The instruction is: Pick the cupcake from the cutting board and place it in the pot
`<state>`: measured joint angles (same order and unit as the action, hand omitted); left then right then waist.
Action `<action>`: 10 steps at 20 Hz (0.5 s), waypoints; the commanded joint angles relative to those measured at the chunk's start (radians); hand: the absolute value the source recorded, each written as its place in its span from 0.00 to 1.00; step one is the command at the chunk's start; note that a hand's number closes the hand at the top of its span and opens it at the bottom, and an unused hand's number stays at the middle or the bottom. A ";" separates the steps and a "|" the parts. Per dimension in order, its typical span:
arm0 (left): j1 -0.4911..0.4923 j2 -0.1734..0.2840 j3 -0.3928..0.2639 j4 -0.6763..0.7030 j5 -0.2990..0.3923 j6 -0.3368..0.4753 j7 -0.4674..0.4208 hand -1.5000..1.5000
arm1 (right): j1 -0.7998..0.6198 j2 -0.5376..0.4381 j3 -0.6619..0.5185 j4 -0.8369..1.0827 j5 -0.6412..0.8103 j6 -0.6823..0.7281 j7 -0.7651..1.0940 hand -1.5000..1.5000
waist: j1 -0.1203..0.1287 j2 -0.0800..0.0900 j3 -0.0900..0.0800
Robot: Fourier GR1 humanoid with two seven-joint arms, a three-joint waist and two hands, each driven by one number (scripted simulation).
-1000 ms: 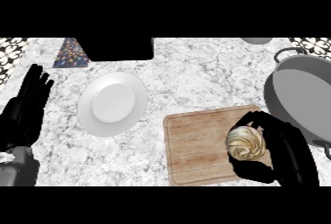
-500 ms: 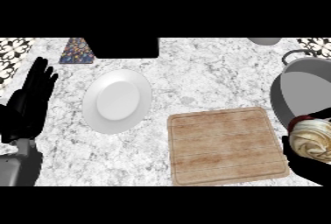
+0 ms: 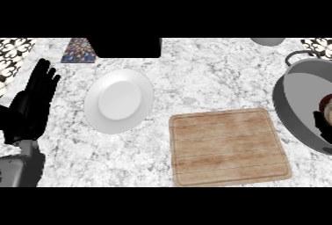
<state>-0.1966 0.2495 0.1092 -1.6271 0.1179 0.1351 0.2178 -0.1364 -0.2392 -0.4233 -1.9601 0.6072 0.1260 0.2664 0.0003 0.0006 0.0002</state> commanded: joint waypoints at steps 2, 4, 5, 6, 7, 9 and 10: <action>-0.004 -0.024 -0.028 -0.023 -0.031 0.022 0.026 0.50 | -0.132 -0.046 -0.108 0.266 -0.120 -0.066 -0.114 1.00 | 0.008 0.002 0.001; 0.054 -0.043 -0.029 -0.052 -0.023 0.022 0.006 0.50 | -0.078 -0.123 -0.109 0.333 0.005 -0.110 -0.213 1.00 | 0.011 0.002 0.001; -0.043 -0.023 -0.028 -0.017 -0.020 0.017 0.036 0.50 | -0.064 -0.152 -0.057 0.333 0.169 -0.168 -0.208 1.00 | 0.021 0.013 0.001; 0.000 0.013 0.004 -0.026 0.017 -0.032 0.024 0.50 | -0.057 -0.179 -0.075 0.357 0.206 -0.196 -0.206 1.00 | 0.029 0.011 0.001; 0.023 -0.024 -0.025 -0.049 -0.010 0.002 0.018 0.50 | -0.061 -0.181 -0.056 0.381 0.266 -0.238 -0.203 1.00 | 0.033 0.009 0.001; 0.019 -0.032 -0.025 -0.066 -0.016 0.018 0.031 0.50 | -0.104 -0.204 -0.057 0.494 0.297 -0.289 -0.227 1.00 | 0.025 0.006 0.001; 0.014 -0.042 -0.024 0.034 -0.024 -0.001 -0.042 0.50 | -0.100 -0.182 -0.049 0.562 0.316 -0.344 -0.261 1.00 | 0.016 0.009 0.001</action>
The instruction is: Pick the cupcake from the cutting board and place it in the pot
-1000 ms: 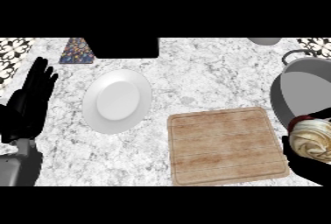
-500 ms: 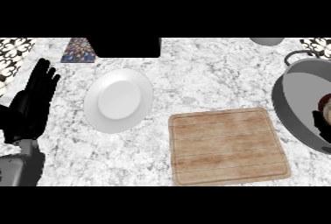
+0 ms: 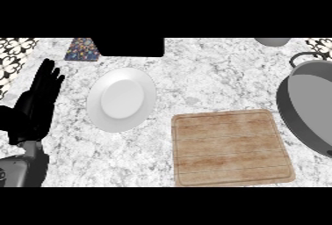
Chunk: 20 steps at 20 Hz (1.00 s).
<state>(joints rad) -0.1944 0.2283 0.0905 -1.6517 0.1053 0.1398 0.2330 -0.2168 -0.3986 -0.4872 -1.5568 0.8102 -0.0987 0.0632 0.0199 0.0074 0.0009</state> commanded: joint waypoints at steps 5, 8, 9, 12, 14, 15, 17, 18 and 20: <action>-0.074 -0.021 -0.007 0.084 -0.042 0.024 -0.017 0.50 | -0.158 -0.087 -0.004 0.514 0.092 -0.235 -0.200 1.00 | -0.010 -0.001 0.000; -0.020 -0.026 -0.016 0.000 -0.024 0.009 0.004 0.50 | -0.284 -0.085 -0.005 0.724 0.078 -0.247 -0.197 1.00 | 0.008 0.000 0.001; 0.006 -0.052 -0.039 0.002 -0.044 0.020 -0.028 0.50 | -0.222 -0.108 -0.068 0.751 -0.013 -0.221 -0.296 1.00 | 0.001 0.000 0.002; -0.067 -0.012 0.014 0.090 -0.017 -0.008 -0.044 0.50 | -0.329 -0.122 -0.083 0.914 -0.017 -0.193 -0.251 0.00 | 0.007 0.006 0.002; -0.025 -0.020 -0.011 0.039 -0.024 -0.011 -0.027 0.50 | -0.352 -0.164 -0.105 0.993 -0.065 -0.117 -0.327 0.00 | 0.017 0.005 0.003; -0.017 -0.019 -0.003 0.011 -0.017 -0.005 -0.009 0.50 | -0.364 -0.175 -0.117 1.011 -0.095 -0.080 -0.366 0.00 | 0.017 0.003 0.003; -0.005 -0.037 -0.023 0.018 -0.031 -0.001 -0.024 0.50 | -0.377 -0.170 -0.129 1.068 -0.124 -0.052 -0.436 0.00 | 0.017 0.005 0.003; -0.046 -0.026 0.003 0.060 -0.008 -0.015 -0.033 0.50 | -0.381 -0.179 -0.147 1.082 -0.157 -0.013 -0.474 0.00 | 0.008 0.005 0.003; -0.042 -0.009 0.005 0.019 -0.012 -0.008 0.016 0.50 | -0.412 -0.164 -0.194 1.089 -0.222 0.004 -0.527 0.00 | 0.014 0.003 0.004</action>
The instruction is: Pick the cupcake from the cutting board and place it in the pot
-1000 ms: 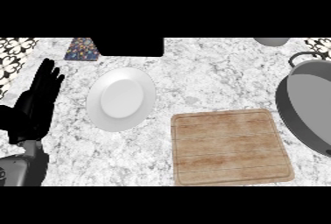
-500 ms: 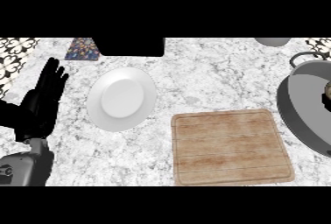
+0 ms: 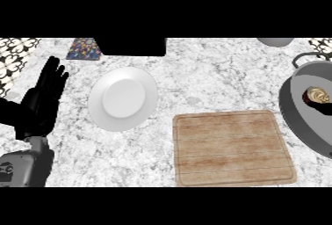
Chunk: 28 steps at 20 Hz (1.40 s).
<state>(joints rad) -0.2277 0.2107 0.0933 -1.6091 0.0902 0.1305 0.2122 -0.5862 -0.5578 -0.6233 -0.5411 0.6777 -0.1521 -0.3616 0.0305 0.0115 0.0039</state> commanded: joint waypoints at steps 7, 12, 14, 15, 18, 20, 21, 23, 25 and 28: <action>0.012 -0.003 0.001 -0.054 0.001 0.008 0.037 0.50 | -0.070 -0.075 -0.209 0.148 -0.278 0.173 -0.197 0.00 | -0.008 -0.005 -0.001; 0.012 -0.022 -0.010 -0.011 -0.028 0.016 -0.016 0.50 | 0.006 -0.193 -0.269 0.238 -0.347 0.283 -0.282 0.00 | -0.012 -0.001 0.000; 0.033 0.028 0.034 -0.039 0.017 -0.032 0.010 0.50 | 0.038 -0.269 -0.289 0.250 -0.376 0.375 -0.253 0.00 | -0.015 -0.005 -0.001; 0.052 0.006 0.018 -0.054 0.006 -0.019 -0.002 0.50 | -0.016 -0.263 -0.269 0.280 -0.365 0.337 -0.249 0.00 | -0.003 -0.002 0.000; 0.006 -0.004 0.021 0.026 -0.005 -0.009 -0.016 0.50 | 0.105 -0.323 -0.296 0.295 -0.396 0.464 -0.333 0.00 | -0.020 -0.001 0.000; 0.001 -0.009 0.009 -0.008 -0.016 0.005 0.011 0.50 | 0.088 -0.356 -0.302 0.319 -0.411 0.482 -0.313 0.00 | -0.011 -0.001 0.001; -0.007 0.037 0.060 0.013 0.025 -0.039 -0.003 0.50 | 0.153 -0.343 -0.303 0.320 -0.410 0.497 -0.379 0.00 | -0.015 -0.001 0.001; 0.008 0.011 0.045 0.014 0.015 -0.029 -0.027 0.50 | 0.163 -0.387 -0.305 0.334 -0.418 0.543 -0.367 0.00 | -0.013 -0.001 0.001; 0.016 0.029 0.041 -0.061 0.030 -0.037 0.061 0.50 | 0.135 -0.407 -0.291 0.334 -0.416 0.543 -0.338 0.00 | -0.006 -0.004 0.001; -0.051 0.001 0.015 0.004 -0.022 0.008 0.046 0.50 | 0.148 -0.460 -0.283 0.340 -0.416 0.596 -0.323 0.00 | -0.014 -0.002 0.001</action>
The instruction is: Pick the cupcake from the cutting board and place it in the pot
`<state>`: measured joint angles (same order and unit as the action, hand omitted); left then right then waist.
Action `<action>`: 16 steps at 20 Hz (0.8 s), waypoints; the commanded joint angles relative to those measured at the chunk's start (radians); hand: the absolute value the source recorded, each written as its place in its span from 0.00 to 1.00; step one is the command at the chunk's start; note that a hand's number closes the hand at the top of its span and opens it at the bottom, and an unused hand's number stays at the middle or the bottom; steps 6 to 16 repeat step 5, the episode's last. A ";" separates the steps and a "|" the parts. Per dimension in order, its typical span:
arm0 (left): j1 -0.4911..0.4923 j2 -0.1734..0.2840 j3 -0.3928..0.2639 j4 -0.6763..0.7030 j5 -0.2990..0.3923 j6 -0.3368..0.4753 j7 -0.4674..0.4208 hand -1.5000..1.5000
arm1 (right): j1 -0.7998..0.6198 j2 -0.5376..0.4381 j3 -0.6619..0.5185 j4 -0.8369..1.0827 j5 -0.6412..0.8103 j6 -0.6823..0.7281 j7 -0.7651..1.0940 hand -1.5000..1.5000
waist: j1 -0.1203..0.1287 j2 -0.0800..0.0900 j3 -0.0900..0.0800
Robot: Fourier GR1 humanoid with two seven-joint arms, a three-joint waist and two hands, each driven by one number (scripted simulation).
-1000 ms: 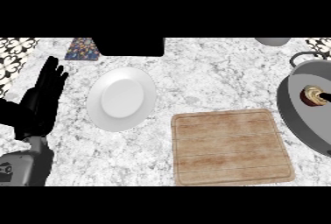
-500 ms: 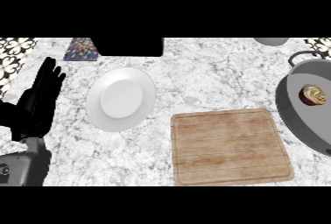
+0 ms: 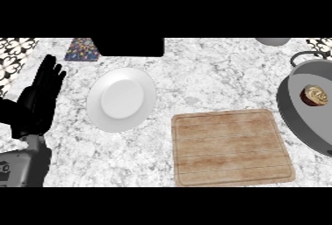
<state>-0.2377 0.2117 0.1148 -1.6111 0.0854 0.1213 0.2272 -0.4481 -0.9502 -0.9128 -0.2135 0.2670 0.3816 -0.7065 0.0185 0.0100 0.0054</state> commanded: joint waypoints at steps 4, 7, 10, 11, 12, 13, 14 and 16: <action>0.038 -0.007 0.008 0.009 -0.004 -0.008 -0.044 0.50 | 0.075 -0.052 0.003 0.024 -0.022 0.082 -0.046 0.00 | 0.000 -0.001 0.000; 0.048 -0.034 -0.032 -0.017 -0.022 -0.001 -0.045 0.50 | 0.063 -0.028 0.005 0.028 -0.019 0.059 -0.046 0.00 | 0.006 0.000 0.001; 0.048 -0.034 -0.032 -0.017 -0.022 -0.001 -0.045 0.50 | 0.063 -0.028 0.005 0.028 -0.019 0.059 -0.046 0.00 | 0.006 0.000 0.001; 0.048 -0.034 -0.032 -0.017 -0.022 -0.001 -0.045 0.50 | 0.063 -0.028 0.005 0.028 -0.019 0.059 -0.046 0.00 | 0.006 0.000 0.001; 0.048 -0.034 -0.032 -0.017 -0.022 -0.001 -0.045 0.50 | 0.063 -0.028 0.005 0.028 -0.019 0.059 -0.046 0.00 | 0.006 0.000 0.001; 0.048 -0.034 -0.032 -0.017 -0.022 -0.001 -0.045 0.50 | 0.063 -0.028 0.005 0.028 -0.019 0.059 -0.046 0.00 | 0.006 0.000 0.001; 0.048 -0.034 -0.032 -0.017 -0.022 -0.001 -0.045 0.50 | 0.063 -0.028 0.005 0.028 -0.019 0.059 -0.046 0.00 | 0.006 0.000 0.001; 0.048 -0.034 -0.032 -0.017 -0.022 -0.001 -0.045 0.50 | 0.063 -0.028 0.005 0.028 -0.019 0.059 -0.046 0.00 | 0.006 0.000 0.001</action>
